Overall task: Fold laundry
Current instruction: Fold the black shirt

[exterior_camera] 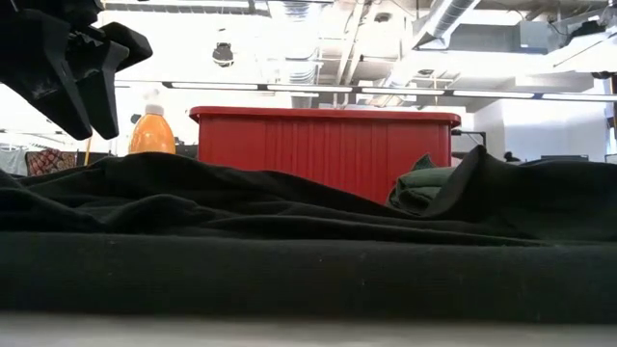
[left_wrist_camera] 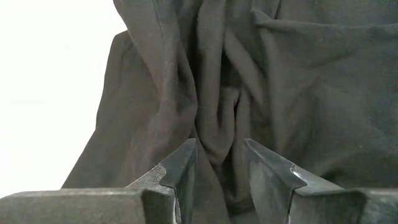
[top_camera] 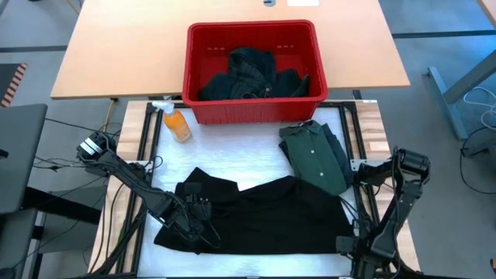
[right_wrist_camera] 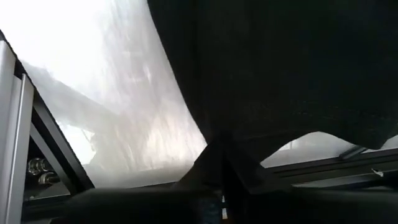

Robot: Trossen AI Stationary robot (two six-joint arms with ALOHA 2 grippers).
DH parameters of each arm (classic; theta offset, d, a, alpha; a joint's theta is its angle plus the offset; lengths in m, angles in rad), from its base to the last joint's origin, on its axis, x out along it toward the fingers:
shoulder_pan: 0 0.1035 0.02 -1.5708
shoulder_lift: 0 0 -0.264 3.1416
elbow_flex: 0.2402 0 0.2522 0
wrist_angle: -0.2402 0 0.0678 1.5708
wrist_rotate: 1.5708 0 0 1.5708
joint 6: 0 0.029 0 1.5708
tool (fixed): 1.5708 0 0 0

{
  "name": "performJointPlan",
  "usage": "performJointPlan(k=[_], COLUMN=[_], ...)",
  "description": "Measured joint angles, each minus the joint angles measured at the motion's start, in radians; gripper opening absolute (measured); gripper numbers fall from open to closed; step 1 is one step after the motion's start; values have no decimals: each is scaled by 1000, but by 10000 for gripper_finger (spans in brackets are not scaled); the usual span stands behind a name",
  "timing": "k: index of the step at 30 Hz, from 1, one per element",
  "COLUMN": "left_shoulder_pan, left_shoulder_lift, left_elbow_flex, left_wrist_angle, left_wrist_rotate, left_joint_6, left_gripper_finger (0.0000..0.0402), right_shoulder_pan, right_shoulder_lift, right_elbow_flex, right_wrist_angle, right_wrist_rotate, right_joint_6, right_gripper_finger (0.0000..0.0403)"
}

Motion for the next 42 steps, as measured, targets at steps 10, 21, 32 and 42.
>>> performJointPlan(k=[10,21,32,42], left_shoulder_pan=[0,0,0,6], left_shoulder_lift=[0,0,0,0], left_elbow_flex=[0,0,0,0], left_wrist_angle=[0,0,-3,-6], left_wrist_rotate=[1,0,7,1], left_joint_6=[-3,-19,-24,-10], left_gripper_finger=[119,119,119,119], right_shoulder_pan=[-17,-111,-259,-320], right_shoulder_lift=[-2,-4,-3,-3], right_elbow_flex=[92,185,5,-38], right_wrist_angle=[-103,-477,-520,-494], right_wrist_rotate=[-25,7,-56,-74], right_joint_6=[-27,11,-46,-207], right_gripper_finger=[11,13,13,54])
